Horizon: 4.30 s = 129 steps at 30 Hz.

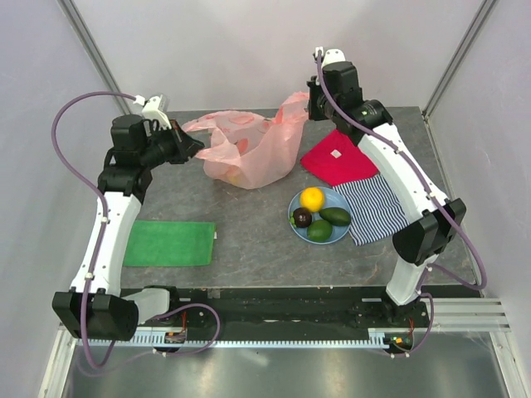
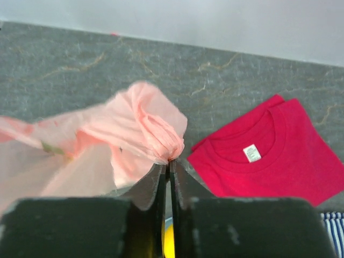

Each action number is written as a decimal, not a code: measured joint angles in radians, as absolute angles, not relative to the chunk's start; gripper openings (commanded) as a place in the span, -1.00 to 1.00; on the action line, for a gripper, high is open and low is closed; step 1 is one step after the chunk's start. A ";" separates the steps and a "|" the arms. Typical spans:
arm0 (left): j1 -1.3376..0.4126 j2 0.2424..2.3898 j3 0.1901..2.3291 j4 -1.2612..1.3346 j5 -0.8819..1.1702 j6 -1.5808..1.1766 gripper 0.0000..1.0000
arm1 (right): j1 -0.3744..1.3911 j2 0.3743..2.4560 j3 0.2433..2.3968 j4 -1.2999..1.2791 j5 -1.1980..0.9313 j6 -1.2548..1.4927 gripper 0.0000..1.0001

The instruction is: Place the fruits into the plastic bag

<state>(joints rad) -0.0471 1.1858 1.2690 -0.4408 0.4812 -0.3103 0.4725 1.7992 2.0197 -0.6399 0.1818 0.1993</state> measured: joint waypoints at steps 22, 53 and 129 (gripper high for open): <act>-0.046 1.243 1.176 -0.362 0.536 -0.258 -0.97 | 0.468 1.339 1.588 -0.527 0.043 0.217 0.77; -0.045 1.222 1.173 -0.357 0.534 -0.258 -0.97 | 0.542 1.581 1.047 -0.331 0.156 0.429 0.87; -0.045 1.232 1.173 -0.357 0.582 -0.259 -0.97 | 0.659 2.080 1.859 -0.326 0.025 0.266 0.01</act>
